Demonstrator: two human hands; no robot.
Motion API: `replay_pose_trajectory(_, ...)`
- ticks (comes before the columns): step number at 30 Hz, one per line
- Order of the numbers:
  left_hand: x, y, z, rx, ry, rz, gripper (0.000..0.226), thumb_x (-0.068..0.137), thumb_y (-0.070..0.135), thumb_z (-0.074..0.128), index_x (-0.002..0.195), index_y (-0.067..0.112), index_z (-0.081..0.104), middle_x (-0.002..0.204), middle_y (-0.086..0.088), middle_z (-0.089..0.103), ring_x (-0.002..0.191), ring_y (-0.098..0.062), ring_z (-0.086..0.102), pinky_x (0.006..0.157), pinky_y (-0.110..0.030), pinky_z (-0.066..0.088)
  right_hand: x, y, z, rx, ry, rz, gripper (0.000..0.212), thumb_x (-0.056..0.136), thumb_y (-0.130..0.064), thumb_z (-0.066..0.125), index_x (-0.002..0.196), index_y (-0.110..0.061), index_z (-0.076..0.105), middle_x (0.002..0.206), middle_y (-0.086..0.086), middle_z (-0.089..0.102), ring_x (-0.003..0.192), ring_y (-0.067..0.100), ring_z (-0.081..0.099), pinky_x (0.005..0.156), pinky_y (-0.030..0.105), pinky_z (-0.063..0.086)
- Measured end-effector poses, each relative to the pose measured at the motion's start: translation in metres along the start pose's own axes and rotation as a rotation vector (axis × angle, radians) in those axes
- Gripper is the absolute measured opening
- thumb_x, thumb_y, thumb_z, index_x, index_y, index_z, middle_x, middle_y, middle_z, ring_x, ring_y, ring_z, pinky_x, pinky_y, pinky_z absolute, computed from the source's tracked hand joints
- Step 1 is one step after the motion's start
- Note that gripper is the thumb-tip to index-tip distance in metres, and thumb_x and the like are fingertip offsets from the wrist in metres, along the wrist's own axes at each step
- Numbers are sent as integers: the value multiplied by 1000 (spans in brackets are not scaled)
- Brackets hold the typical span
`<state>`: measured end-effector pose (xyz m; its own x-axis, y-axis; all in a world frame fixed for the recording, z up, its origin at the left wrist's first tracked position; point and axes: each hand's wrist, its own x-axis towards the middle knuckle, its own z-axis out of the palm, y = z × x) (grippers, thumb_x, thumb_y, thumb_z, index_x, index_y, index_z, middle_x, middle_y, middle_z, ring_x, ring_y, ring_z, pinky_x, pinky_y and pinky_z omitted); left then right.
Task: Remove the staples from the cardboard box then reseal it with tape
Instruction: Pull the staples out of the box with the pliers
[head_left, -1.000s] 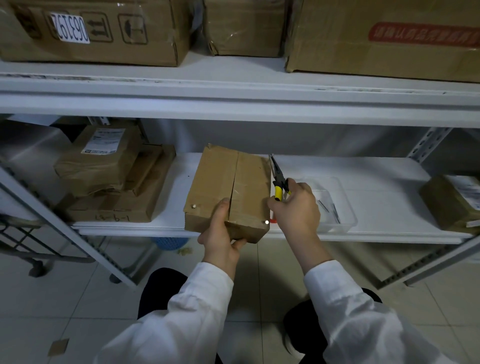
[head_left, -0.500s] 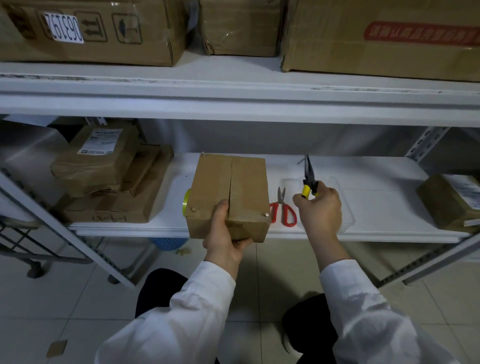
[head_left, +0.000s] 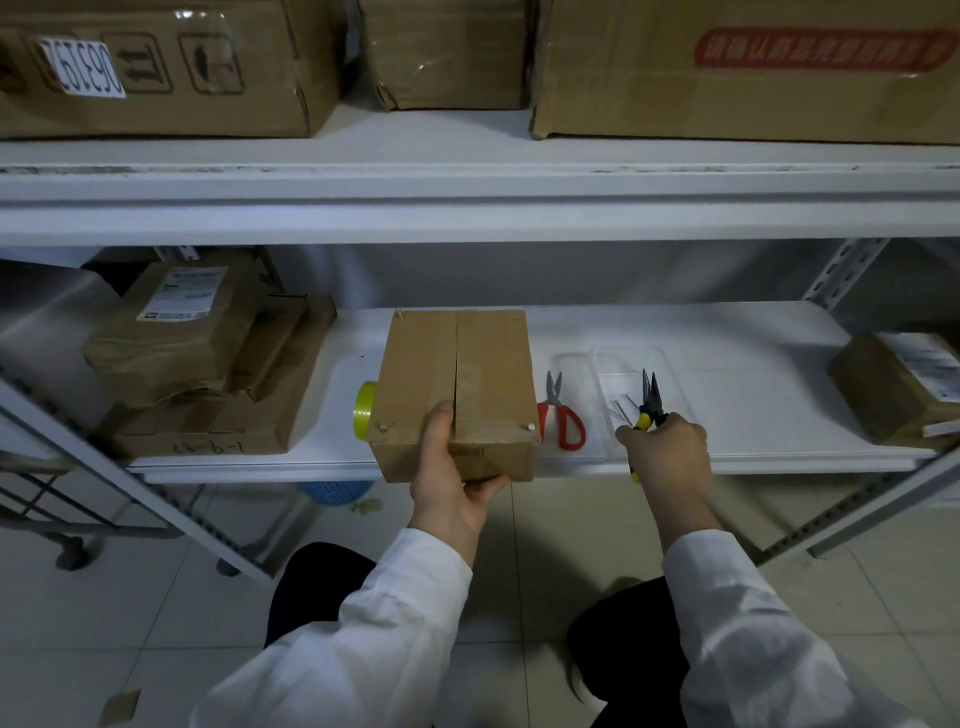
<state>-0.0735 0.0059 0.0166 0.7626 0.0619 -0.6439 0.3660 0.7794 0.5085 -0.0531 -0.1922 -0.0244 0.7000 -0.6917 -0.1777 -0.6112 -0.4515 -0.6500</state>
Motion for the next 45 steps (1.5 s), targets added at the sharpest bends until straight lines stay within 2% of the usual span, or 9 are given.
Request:
replay_pose_trajectory(5, 6, 5, 1, 0, 6, 21, 63, 78, 37, 70, 128, 21, 34, 123, -10, 51, 115, -32, 49, 98, -58, 44, -10, -8, 0, 26, -47, -123, 33, 70, -30, 67, 96, -10, 60, 98, 13, 58, 82, 35, 60, 66, 31, 44)
replay_pose_trajectory(13, 23, 29, 10, 21, 100, 111, 81, 72, 39, 76, 136, 20, 30, 130, -8, 51, 116, -30, 52, 93, -52, 49, -36, -43, -9, 122, -234, -542, 21, 71, -19, 71, 91, -22, 64, 87, 2, 51, 71, 22, 52, 57, 26, 37)
replay_pose_trajectory(16, 24, 37, 16, 11, 128, 157, 83, 72, 36, 77, 137, 20, 27, 129, -8, 50, 113, -29, 53, 94, -53, 49, -45, -52, -11, 148, -295, -649, 27, 68, -14, 72, 94, -15, 66, 87, 5, 54, 74, 23, 53, 67, 32, 45)
replay_pose_trajectory(20, 26, 48, 21, -5, 171, 214, 80, 72, 33, 78, 131, 19, 26, 131, -7, 49, 114, -29, 54, 93, -53, 50, -51, -54, -12, 122, -333, -784, 32, 73, -9, 71, 103, -18, 67, 91, 7, 55, 81, 20, 54, 66, 13, 39)
replay_pose_trajectory(22, 27, 53, 22, -13, 187, 238, 76, 71, 34, 79, 124, 20, 26, 130, -7, 47, 114, -29, 54, 91, -52, 51, -52, -52, -11, 127, -350, -811, 35, 72, -7, 72, 105, -18, 68, 90, 8, 55, 81, 21, 55, 67, 12, 40)
replay_pose_trajectory(28, 28, 60, 21, -39, 224, 249, 73, 70, 36, 80, 117, 20, 26, 124, -5, 44, 110, -28, 53, 92, -53, 51, -52, -50, -1, 5, -401, -863, 39, 69, -23, 74, 108, -26, 66, 92, -2, 55, 80, 20, 56, 74, 40, 53)
replay_pose_trajectory(34, 29, 63, 20, -79, 237, 249, 82, 68, 37, 81, 127, 19, 26, 127, -6, 45, 110, -28, 54, 93, -56, 49, -56, -57, 1, -74, -339, -882, 42, 74, -28, 71, 116, -25, 63, 94, -8, 50, 84, 18, 54, 70, 32, 51)
replay_pose_trajectory(40, 27, 62, 20, -55, 208, 269, 73, 70, 34, 80, 116, 22, 24, 123, -4, 43, 107, -27, 52, 93, -54, 50, -61, -61, 2, -76, -336, -875, 42, 77, -25, 70, 118, -24, 61, 92, -8, 46, 82, 18, 51, 63, 24, 40)
replay_pose_trajectory(45, 26, 61, 22, -53, 208, 282, 76, 71, 33, 79, 122, 20, 25, 126, -5, 42, 107, -26, 51, 93, -51, 50, -60, -60, 3, -64, -303, -868, 39, 76, -23, 69, 115, -24, 62, 90, -9, 47, 81, 17, 50, 63, 25, 42)
